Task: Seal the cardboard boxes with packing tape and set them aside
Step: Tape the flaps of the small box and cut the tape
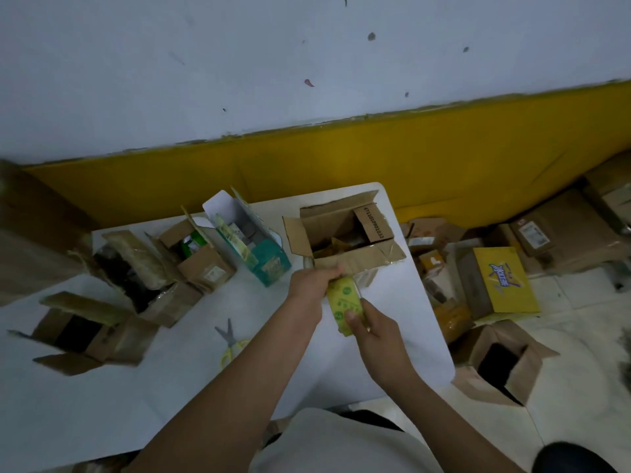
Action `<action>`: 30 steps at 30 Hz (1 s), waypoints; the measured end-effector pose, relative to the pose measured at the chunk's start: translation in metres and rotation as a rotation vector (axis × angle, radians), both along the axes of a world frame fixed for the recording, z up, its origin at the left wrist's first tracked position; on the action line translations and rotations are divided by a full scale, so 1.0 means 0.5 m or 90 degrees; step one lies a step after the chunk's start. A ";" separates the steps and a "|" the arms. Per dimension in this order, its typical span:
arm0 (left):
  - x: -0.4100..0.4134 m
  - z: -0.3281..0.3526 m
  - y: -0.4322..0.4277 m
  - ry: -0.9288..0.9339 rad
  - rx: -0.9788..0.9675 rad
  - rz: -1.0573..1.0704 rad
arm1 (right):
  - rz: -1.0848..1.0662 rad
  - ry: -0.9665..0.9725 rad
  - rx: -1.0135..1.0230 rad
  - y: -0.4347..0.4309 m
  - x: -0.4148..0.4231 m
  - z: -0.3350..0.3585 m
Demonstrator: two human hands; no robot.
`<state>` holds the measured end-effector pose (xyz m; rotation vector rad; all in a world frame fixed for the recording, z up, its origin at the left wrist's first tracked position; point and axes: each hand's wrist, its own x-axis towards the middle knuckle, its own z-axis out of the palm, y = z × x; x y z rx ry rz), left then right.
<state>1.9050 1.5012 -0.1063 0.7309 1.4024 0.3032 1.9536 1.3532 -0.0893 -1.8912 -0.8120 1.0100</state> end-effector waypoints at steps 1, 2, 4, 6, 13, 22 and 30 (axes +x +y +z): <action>0.000 -0.001 0.001 0.012 -0.004 0.008 | 0.000 -0.019 -0.003 -0.001 -0.002 -0.005; 0.001 0.001 0.003 0.014 -0.010 0.014 | 0.000 -0.035 -0.006 0.001 -0.003 -0.008; 0.002 0.005 0.006 0.000 -0.024 0.033 | 0.006 -0.067 -0.020 0.007 -0.002 -0.016; 0.004 0.016 0.005 -0.033 -0.044 0.064 | 0.000 -0.056 -0.056 0.011 0.005 -0.031; 0.022 0.049 -0.029 -0.035 -0.025 -0.004 | 0.049 -0.063 -0.121 0.021 0.032 -0.051; -0.040 0.055 0.005 -0.058 0.103 -0.274 | 0.007 0.011 -0.094 0.027 0.025 -0.069; -0.057 0.035 0.022 0.187 0.445 -0.509 | 0.009 -0.002 -0.095 0.020 0.020 -0.057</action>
